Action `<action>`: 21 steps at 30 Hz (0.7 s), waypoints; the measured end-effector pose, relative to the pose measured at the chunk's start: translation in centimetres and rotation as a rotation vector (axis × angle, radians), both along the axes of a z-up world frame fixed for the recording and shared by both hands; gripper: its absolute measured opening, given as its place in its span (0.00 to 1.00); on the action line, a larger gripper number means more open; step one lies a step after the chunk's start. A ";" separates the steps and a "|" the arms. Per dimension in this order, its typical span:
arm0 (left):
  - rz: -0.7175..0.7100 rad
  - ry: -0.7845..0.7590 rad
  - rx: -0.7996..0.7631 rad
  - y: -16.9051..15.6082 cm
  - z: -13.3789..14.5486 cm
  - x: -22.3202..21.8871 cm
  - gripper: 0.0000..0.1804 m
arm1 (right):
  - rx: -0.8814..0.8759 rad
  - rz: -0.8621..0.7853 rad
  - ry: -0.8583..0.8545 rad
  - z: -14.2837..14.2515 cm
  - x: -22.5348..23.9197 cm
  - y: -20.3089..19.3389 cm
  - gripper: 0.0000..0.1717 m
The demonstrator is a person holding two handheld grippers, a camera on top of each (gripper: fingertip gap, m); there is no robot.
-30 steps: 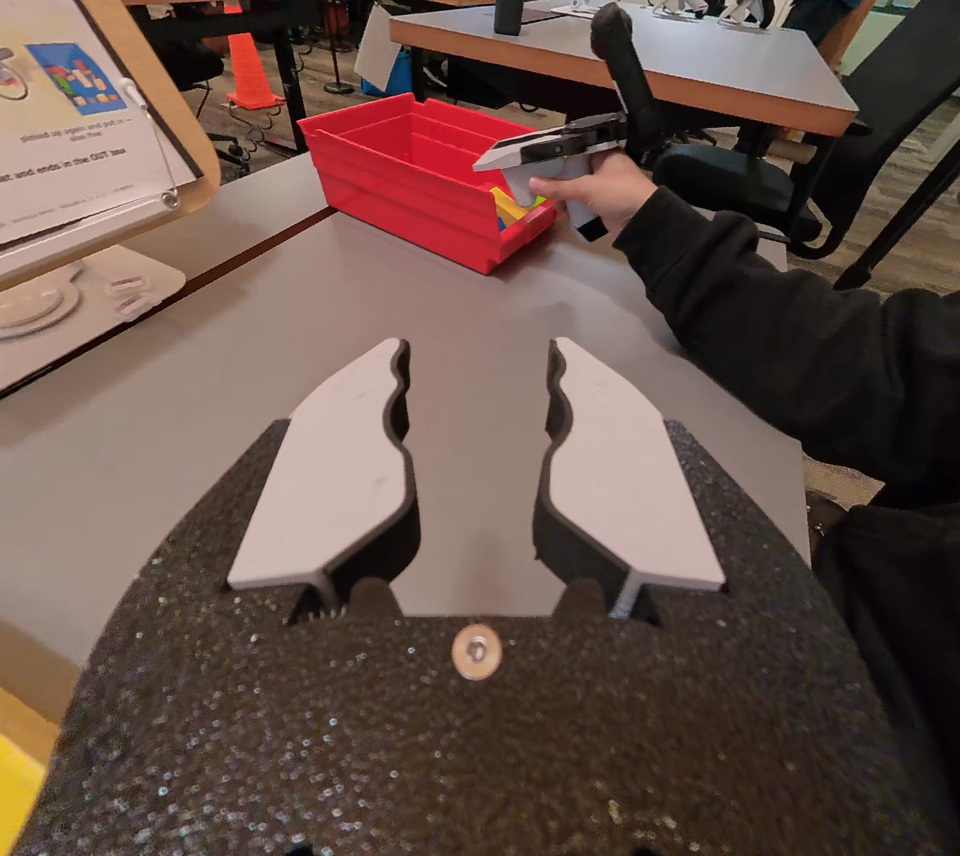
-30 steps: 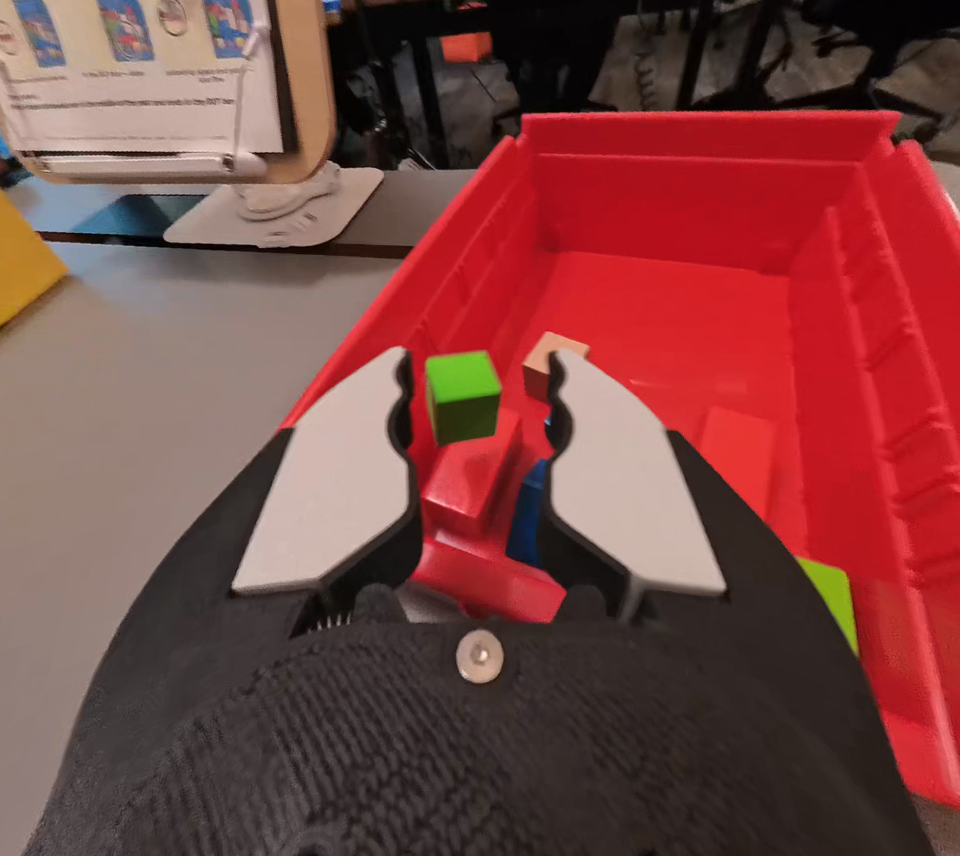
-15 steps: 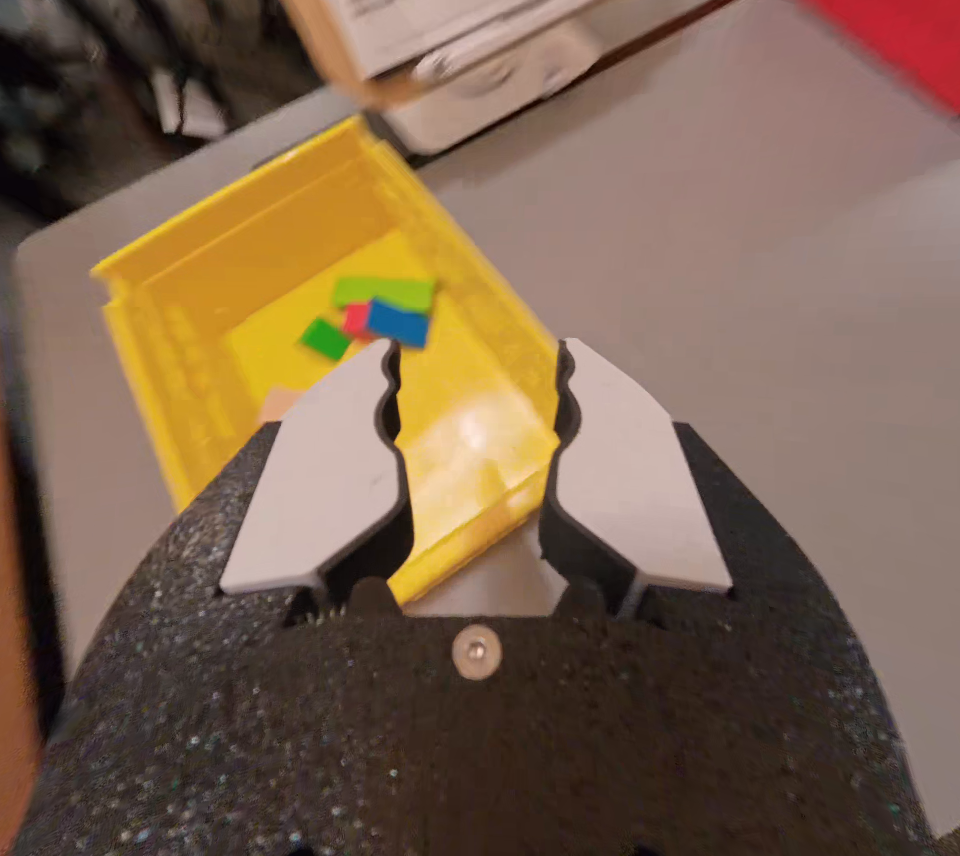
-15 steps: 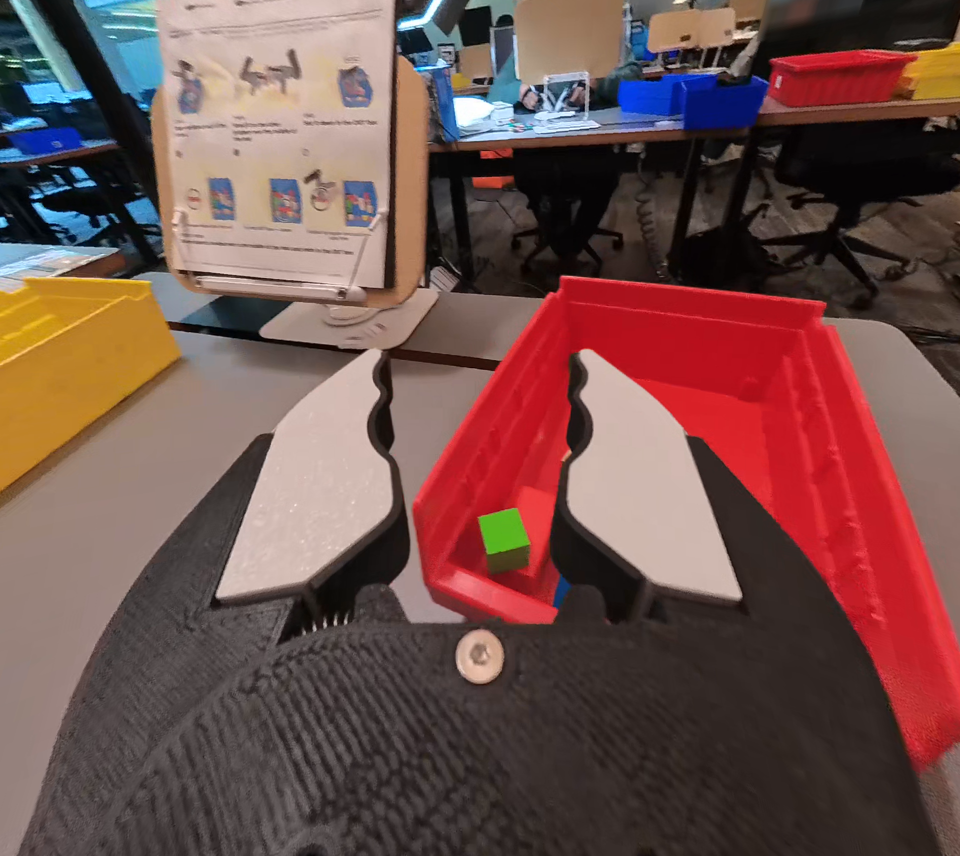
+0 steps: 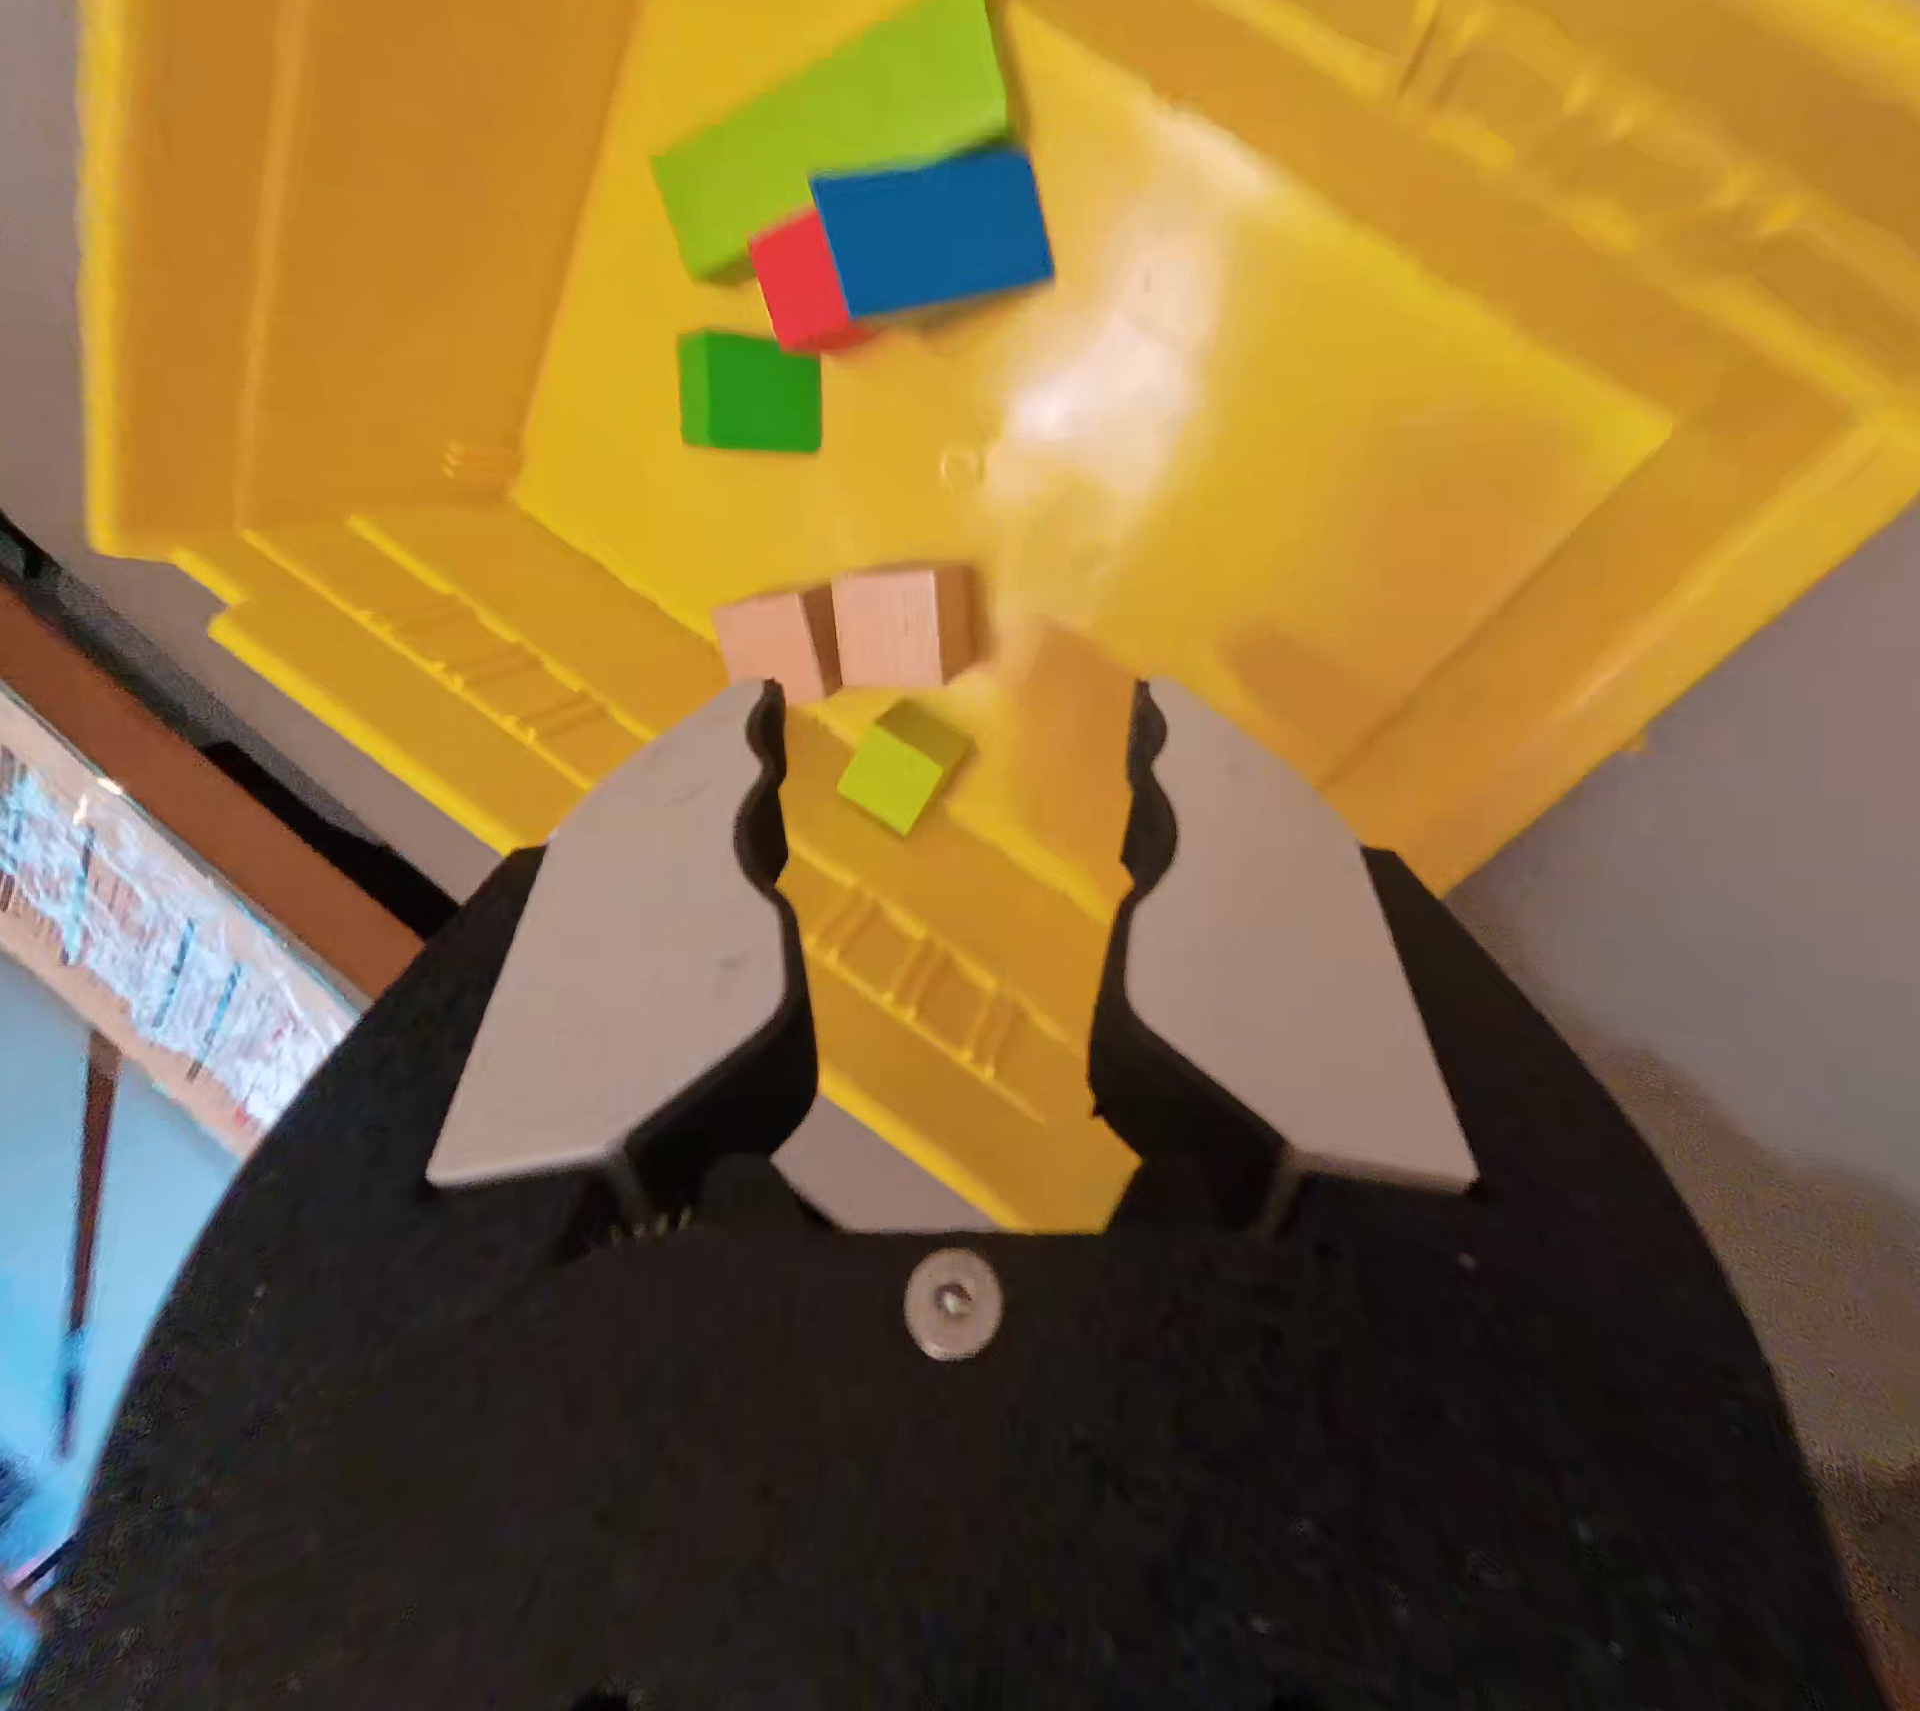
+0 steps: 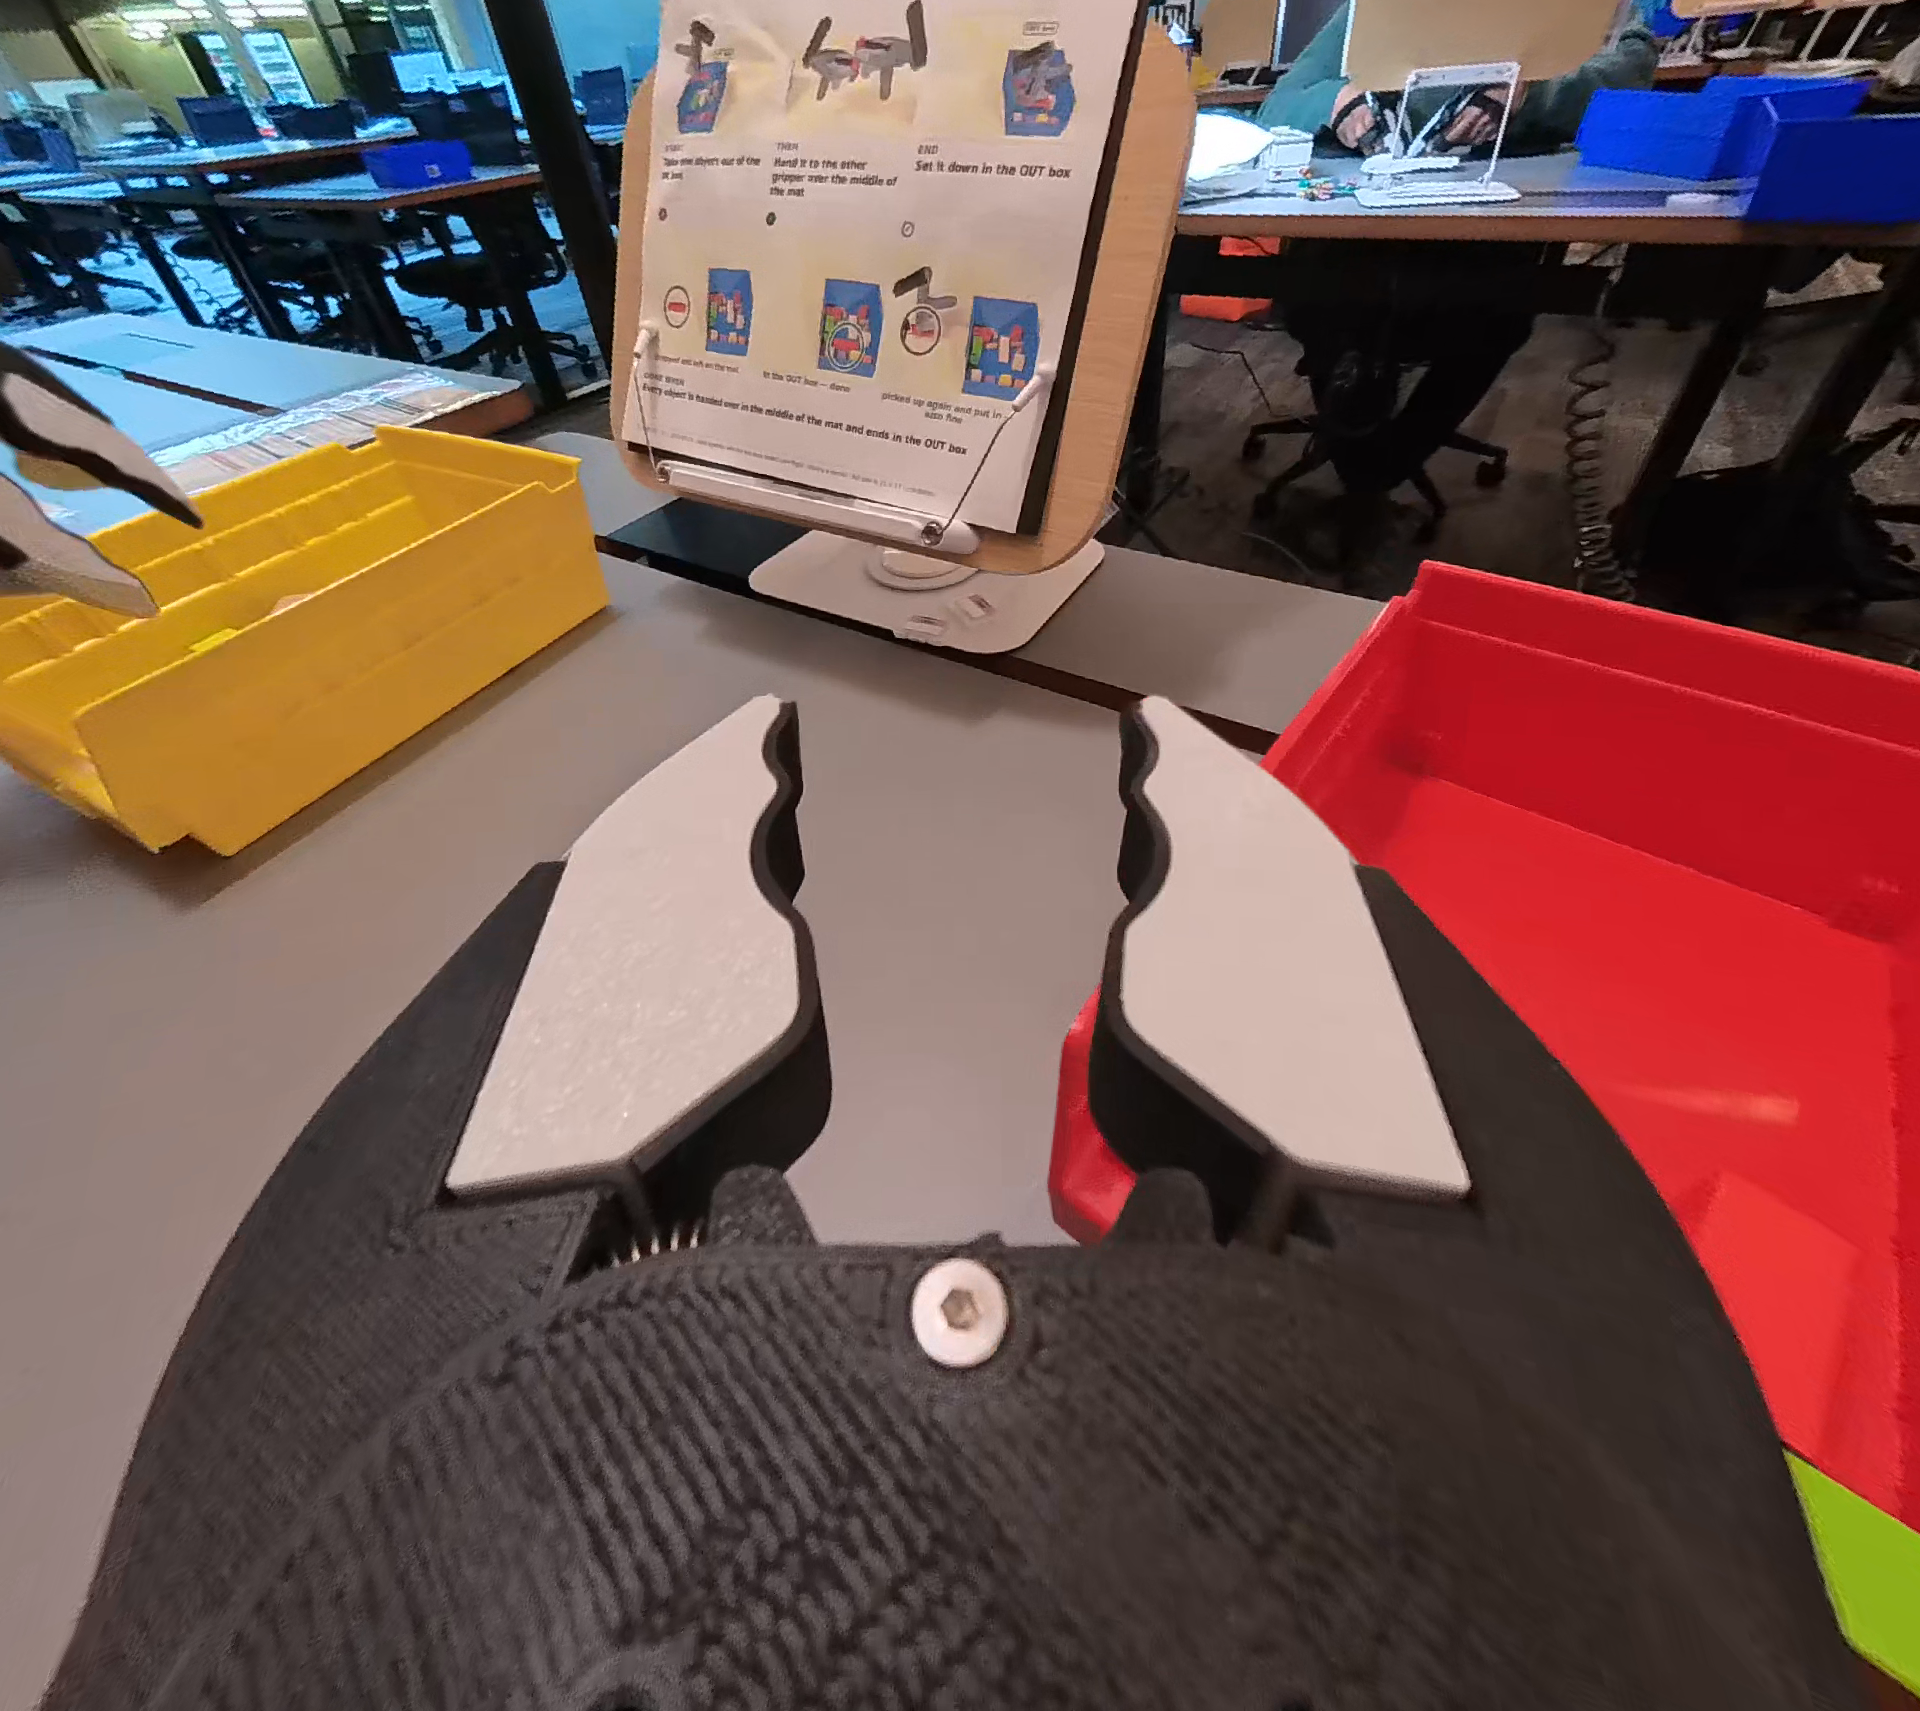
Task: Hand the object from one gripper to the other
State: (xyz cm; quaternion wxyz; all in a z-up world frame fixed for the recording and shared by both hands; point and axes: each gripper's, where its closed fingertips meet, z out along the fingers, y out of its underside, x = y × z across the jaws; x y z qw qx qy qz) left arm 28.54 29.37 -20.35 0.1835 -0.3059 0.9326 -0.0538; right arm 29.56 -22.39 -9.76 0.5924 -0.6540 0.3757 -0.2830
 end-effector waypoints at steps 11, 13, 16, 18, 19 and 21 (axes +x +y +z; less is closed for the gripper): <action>-0.044 0.245 0.130 1.8 -4.5 0.5 0.35 | -0.027 0.032 0.014 -0.7 0.2 1.1 0.34; -0.047 0.261 0.161 2.1 -5.3 0.8 0.35 | -0.031 0.038 0.021 -0.9 0.2 1.2 0.34; -0.045 0.298 0.185 2.3 -6.4 0.9 0.34 | -0.033 0.041 0.031 -1.3 0.3 1.3 0.34; -0.046 0.306 0.185 2.4 -6.8 1.1 0.34 | -0.034 0.040 0.033 -1.4 0.4 1.2 0.34; -0.043 0.300 0.189 2.5 -6.9 1.3 0.34 | -0.032 0.040 0.036 -1.5 0.4 1.1 0.34; -0.035 0.289 0.179 2.4 -6.9 1.7 0.33 | -0.026 0.039 0.043 -1.7 0.5 1.0 0.34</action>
